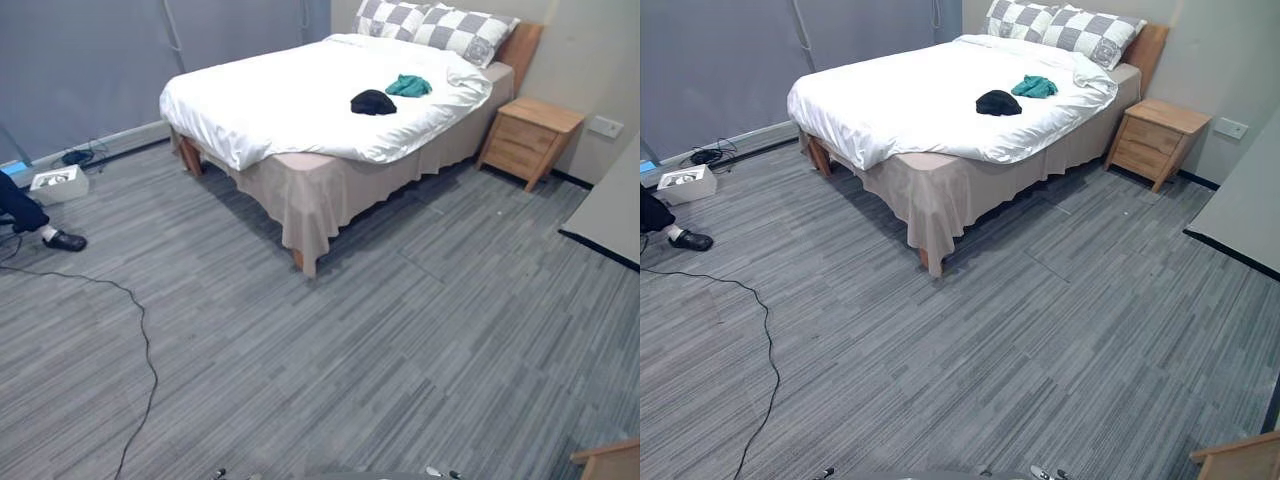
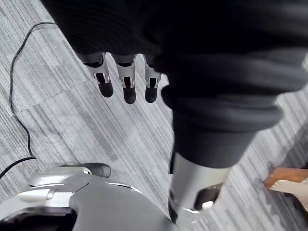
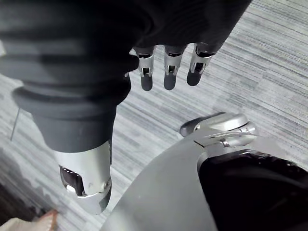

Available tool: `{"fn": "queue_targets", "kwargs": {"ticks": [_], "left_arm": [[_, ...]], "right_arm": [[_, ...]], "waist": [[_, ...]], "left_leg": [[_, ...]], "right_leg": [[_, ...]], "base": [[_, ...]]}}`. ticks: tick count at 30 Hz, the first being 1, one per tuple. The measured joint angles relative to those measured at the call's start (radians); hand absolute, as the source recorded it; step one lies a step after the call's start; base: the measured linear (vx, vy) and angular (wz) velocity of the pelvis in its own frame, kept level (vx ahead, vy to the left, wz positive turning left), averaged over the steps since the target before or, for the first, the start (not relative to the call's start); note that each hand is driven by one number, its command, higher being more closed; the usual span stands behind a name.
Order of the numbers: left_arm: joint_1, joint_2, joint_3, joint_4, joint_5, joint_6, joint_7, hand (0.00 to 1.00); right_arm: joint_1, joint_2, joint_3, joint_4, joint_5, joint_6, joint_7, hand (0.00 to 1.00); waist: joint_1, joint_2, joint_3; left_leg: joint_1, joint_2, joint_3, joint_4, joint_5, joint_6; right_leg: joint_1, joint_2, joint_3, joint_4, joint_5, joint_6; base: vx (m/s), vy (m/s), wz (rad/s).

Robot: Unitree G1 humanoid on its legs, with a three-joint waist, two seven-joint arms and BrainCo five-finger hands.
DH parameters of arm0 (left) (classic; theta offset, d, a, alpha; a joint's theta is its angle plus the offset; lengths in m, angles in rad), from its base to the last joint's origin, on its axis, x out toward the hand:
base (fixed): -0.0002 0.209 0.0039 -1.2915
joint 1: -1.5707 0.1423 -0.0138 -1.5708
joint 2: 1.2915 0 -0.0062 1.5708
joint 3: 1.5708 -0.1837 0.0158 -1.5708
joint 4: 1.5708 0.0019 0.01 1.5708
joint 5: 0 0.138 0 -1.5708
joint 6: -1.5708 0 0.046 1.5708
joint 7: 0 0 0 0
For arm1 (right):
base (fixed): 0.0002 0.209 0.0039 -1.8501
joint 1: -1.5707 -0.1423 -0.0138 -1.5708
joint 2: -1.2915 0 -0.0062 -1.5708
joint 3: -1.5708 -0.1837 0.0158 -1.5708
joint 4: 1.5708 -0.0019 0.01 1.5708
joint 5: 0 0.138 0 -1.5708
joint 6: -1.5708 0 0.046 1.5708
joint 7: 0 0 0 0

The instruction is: Tidy the bed and pick cloth on bed and put in laundry

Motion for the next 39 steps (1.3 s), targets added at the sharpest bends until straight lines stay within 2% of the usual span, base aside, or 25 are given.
{"fn": "queue_targets", "kwargs": {"ticks": [14, 31, 32, 33, 34, 35, 36, 38, 39], "left_arm": [[-0.016, 0.0, 0.0, 0.015, -0.003, -0.023, 0.019, 0.0], [-0.019, 0.001, 0.007, 0.017, -0.014, -0.035, 0.018, 0.0], [-0.02, 0.001, 0.011, 0.017, -0.017, -0.035, 0.018, 0.0], [-0.03, 0.001, 0.021, 0.018, -0.026, -0.034, 0.018, 0.0], [-0.035, 0.001, 0.023, 0.018, -0.028, -0.034, 0.018, 0.0], [-0.053, 0.002, 0.035, 0.018, -0.033, -0.032, 0.017, 0.0], [-0.071, 0.011, 0.06, 0.017, -0.034, -0.03, 0.016, 0.0], [-0.079, 0.021, 0.079, 0.016, -0.035, -0.027, 0.017, 0.0], [-0.078, 0.023, 0.079, 0.014, -0.035, -0.029, 0.016, 0.0]], "right_arm": [[-0.011, 0.003, -0.006, 0.004, -0.002, 0.0, 0.001, 0.0], [-0.01, 0.008, -0.01, 0.003, -0.003, -0.002, 0.0, 0.0], [-0.015, 0.008, -0.009, 0.004, -0.004, 0.002, 0.0, 0.0], [-0.027, 0.008, -0.008, 0.003, -0.004, 0.006, 0.0, 0.0], [-0.034, 0.008, -0.007, 0.002, -0.003, 0.008, 0.0, 0.0], [-0.045, 0.009, -0.008, -0.011, -0.003, 0.011, 0.0, 0.0], [-0.048, 0.023, -0.015, -0.03, 0.01, 0.009, 0.001, 0.0], [-0.038, 0.042, -0.038, -0.043, 0.038, 0.008, -0.001, 0.0], [-0.031, 0.048, -0.05, -0.039, 0.049, 0.008, -0.009, 0.0]], "waist": [[0.001, -0.005, 0.013], [0.002, -0.013, 0.034], [0.003, -0.016, 0.036], [0.004, -0.025, 0.046], [0.004, -0.022, 0.053], [0.009, -0.03, 0.078], [0.022, -0.04, 0.11], [0.021, -0.064, 0.136], [0.023, -0.065, 0.139]], "left_leg": [[0.015, 0.004, 0.004, -0.013, 0.0, -0.001], [0.02, 0.01, 0.027, -0.028, 0.0, -0.001], [0.021, 0.012, 0.031, -0.028, -0.002, -0.002], [0.018, 0.012, 0.039, -0.025, -0.005, -0.002], [0.019, 0.013, 0.042, -0.022, -0.008, 0.001], [0.002, 0.016, 0.053, 0.01, -0.036, 0.006], [-0.02, 0.01, 0.055, 0.072, -0.078, 0.015], [-0.02, 0.01, 0.054, 0.155, -0.113, 0.014], [-0.008, 0.016, 0.049, 0.179, -0.133, 0.01]], "right_leg": [[0.022, 0.004, -0.012, -0.022, -0.007, 0.012], [0.013, 0.013, 0.006, -0.023, -0.001, 0.002], [0.005, 0.014, 0.004, 0.001, -0.013, 0.007], [-0.043, 0.012, 0.001, 0.098, -0.061, 0.024], [-0.075, 0.009, -0.002, 0.169, -0.087, 0.049], [-0.196, -0.001, -0.024, 0.402, -0.13, 0.094], [-0.344, -0.034, -0.056, 0.68, -0.127, 0.103], [-0.456, -0.087, -0.08, 0.902, -0.142, 0.111], [-0.459, -0.126, -0.097, 0.866, -0.146, 0.116]], "base": [[0.01, -0.012, 0.01], [-0.03, -0.024, -0.04], [0.01, -0.028, -0.1], [0.01, -0.037, -0.12], [-0.02, -0.032, -0.24], [-0.09, -0.043, -0.25], [-0.11, -0.054, -0.2], [-0.03, -0.047, 0.04], [0.07, -0.024, 0.15]]}}
